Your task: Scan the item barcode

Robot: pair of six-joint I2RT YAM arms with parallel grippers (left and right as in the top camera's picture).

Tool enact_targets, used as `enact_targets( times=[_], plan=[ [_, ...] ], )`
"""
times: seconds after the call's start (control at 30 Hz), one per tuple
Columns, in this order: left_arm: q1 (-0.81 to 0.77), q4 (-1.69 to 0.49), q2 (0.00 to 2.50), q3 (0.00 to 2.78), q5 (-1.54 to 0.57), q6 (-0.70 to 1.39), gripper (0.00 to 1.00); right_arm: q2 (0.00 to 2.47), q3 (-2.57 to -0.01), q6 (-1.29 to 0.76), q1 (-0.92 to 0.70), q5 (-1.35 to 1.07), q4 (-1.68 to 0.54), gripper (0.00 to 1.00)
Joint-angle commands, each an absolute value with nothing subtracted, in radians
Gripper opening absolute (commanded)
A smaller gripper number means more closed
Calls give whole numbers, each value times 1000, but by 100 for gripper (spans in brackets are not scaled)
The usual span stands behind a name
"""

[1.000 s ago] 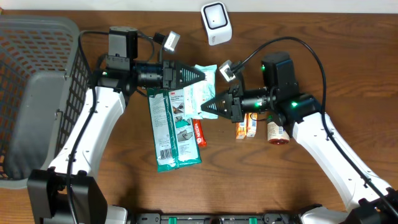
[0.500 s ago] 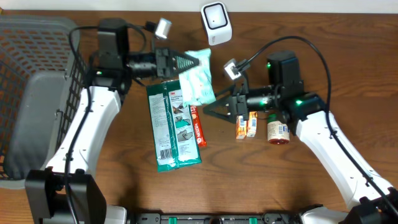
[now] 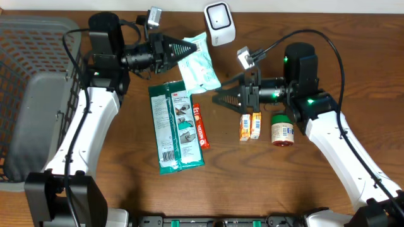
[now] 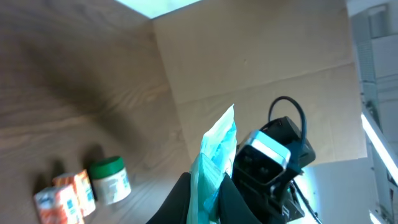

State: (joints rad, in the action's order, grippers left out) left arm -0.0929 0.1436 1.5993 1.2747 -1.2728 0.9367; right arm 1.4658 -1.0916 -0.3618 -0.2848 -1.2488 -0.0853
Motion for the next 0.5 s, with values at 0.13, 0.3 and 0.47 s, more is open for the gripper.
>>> enact_targets(
  times=[0.13, 0.3, 0.47],
  plan=[
    [-153, 261, 1601, 1280, -1268, 1053, 7, 1465, -1109, -448, -316, -1245, -33, 61],
    [-170, 280, 1601, 1280, -1267, 1061, 7, 1465, -1109, -539, -328, -1232, 90, 56],
    [-170, 280, 1601, 1280, -1271, 1065, 7, 1465, -1109, -554, -337, -1219, 128, 51]
  ],
)
